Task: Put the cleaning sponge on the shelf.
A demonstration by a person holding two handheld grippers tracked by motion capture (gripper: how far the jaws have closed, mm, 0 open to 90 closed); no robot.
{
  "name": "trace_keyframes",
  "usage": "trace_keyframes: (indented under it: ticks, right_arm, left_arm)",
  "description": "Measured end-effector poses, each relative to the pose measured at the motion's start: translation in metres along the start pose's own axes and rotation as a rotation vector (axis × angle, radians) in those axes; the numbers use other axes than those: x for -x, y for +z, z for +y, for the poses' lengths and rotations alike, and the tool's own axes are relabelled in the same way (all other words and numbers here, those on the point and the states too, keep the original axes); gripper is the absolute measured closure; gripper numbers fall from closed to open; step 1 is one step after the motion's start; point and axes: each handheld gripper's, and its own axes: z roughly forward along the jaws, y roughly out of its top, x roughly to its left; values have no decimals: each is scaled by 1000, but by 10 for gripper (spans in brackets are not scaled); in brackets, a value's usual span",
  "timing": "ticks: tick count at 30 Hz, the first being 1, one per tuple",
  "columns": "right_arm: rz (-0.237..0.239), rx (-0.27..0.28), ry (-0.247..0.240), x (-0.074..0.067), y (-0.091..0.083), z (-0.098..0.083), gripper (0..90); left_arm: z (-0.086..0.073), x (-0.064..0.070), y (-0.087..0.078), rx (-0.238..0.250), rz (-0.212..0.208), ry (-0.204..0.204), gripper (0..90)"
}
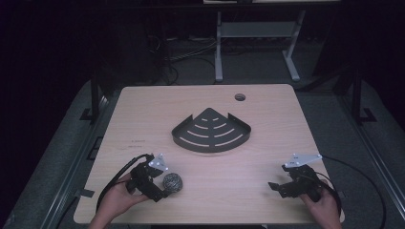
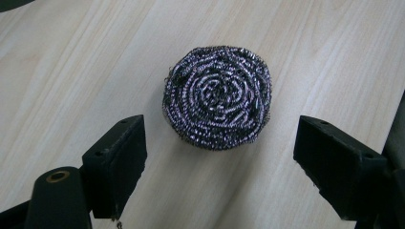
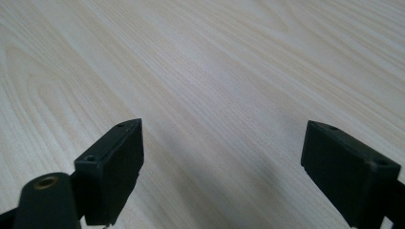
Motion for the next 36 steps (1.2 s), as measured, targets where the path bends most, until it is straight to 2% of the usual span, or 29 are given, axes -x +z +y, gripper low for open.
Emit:
trace_keyframes:
  ticks: [25, 28, 36]
  right_arm:
    - [6, -1, 3, 0, -1, -1, 142]
    - [6, -1, 3, 0, -1, -1, 142]
    - [6, 0, 2, 1, -2, -1, 142]
  left_arm:
    - [14, -3, 23, -38, -23, 3, 183]
    - [17, -3, 27, -46, -23, 15, 193]
    - [19, -6, 31, -61, -30, 11, 225]
